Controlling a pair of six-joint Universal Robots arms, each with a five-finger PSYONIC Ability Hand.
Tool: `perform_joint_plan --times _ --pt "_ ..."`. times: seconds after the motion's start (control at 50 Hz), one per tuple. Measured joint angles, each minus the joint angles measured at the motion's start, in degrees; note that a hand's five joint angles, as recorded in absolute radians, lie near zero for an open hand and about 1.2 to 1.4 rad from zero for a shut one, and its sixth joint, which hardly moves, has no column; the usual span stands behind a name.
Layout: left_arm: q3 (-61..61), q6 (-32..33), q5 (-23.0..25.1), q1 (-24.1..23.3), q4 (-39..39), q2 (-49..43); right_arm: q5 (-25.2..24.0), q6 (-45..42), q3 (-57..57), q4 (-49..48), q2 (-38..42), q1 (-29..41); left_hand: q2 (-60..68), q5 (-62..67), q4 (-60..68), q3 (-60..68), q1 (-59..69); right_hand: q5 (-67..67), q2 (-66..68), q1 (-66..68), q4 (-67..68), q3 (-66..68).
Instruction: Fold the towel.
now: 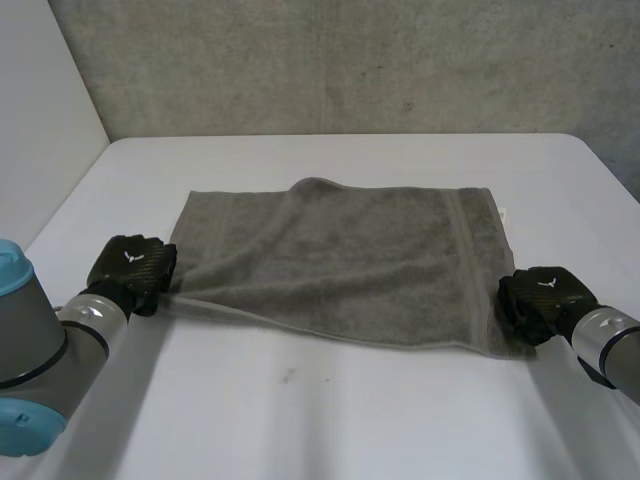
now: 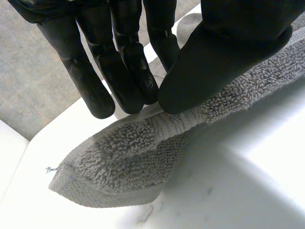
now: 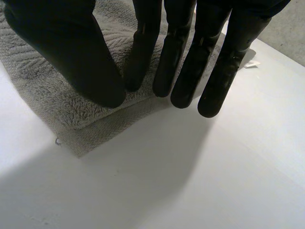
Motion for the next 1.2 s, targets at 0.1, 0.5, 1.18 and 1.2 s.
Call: perform_joint_plan --times 0.1,0.5,1.18,1.2 --pt "0.0 0.0 0.0 -0.1 -0.1 0.0 -0.1 0.0 -0.6 0.2 0.0 -0.1 0.0 0.0 0.0 0.0 0.0 9.1 8.4 6.1 9.0 8.5" --pt "-0.6 0.0 0.0 -0.7 -0.3 0.5 -3.6 3.8 2.6 7.2 -4.3 -0.3 0.0 0.0 0.0 0.0 0.0 -25.3 -26.6 -22.2 -27.0 -27.1" --pt "-0.8 0.1 0.2 -0.8 -0.3 0.2 -2.5 6.9 1.7 -1.2 -0.1 0.1 0.0 0.0 0.0 0.0 0.0 -15.8 -15.1 -13.1 -15.5 -15.5" --pt "-0.8 0.1 0.2 -0.8 -0.3 0.2 -2.6 6.9 1.6 -1.2 0.0 0.1 0.0 0.0 0.0 0.0 0.0 -14.4 -13.7 -12.3 -13.9 -13.9"
